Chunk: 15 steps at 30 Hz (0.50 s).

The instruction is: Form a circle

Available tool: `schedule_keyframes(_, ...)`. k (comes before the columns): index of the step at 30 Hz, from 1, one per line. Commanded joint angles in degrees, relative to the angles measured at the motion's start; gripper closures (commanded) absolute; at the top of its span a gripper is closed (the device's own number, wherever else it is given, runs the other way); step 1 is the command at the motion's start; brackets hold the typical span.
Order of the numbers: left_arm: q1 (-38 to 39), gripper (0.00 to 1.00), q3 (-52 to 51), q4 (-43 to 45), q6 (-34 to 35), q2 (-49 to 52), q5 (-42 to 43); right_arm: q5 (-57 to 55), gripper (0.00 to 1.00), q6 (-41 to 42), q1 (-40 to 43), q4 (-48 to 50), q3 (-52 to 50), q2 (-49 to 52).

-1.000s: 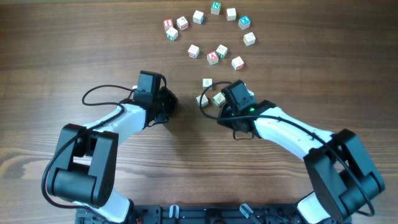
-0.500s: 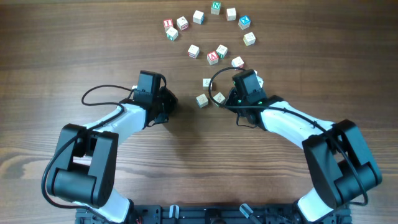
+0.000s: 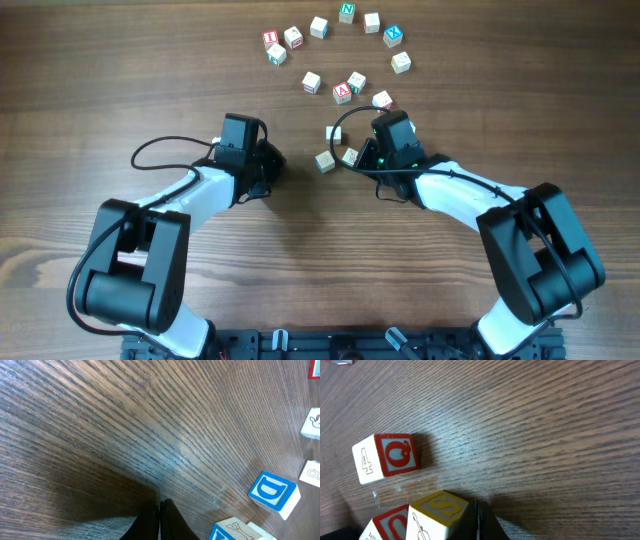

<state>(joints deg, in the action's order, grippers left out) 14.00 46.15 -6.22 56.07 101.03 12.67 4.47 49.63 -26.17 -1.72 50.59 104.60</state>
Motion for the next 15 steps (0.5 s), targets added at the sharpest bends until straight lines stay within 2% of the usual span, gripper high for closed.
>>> schedule_keyframes(1,-0.33,0.92,-2.78,-2.64,-0.11,3.23,-6.82,-0.81,0.96,-1.14,0.02,0.68,-0.35,1.05)
schedule_keyframes(15,-0.33,0.91,-2.78,-2.62,-0.11,3.23,-6.82,1.62,0.96,-2.32,0.0,0.39,-0.35,1.05)
